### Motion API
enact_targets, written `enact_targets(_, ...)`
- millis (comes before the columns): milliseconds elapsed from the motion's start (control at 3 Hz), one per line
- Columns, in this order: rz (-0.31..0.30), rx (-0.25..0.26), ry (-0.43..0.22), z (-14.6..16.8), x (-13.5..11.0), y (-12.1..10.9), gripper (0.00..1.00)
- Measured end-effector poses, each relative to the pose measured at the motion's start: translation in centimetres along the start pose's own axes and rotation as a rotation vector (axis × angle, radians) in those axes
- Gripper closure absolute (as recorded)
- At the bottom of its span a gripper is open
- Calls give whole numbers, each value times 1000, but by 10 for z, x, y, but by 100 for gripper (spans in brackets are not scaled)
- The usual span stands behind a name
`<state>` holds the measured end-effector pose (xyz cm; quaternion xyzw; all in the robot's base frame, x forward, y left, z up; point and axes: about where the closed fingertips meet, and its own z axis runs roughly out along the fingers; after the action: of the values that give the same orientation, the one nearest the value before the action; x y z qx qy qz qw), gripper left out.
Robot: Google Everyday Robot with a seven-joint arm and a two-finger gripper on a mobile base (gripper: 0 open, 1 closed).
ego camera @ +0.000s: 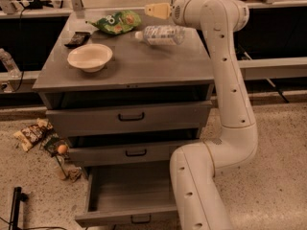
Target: Place blue plastic bottle into bottom drawer
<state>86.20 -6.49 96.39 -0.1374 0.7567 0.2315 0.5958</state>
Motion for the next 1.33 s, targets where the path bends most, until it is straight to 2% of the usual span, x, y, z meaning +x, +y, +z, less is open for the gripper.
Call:
enact_targets(333,-42,30,-18,-21,-27,-2,0)
enact_targets(667,-111,87,-25,-53,-61,-11,0)
enact_targets(1000,-219,198,-10,-102,-104,-32,0)
enact_targets(1333,-357,305,-8,-148,-161,-44,0)
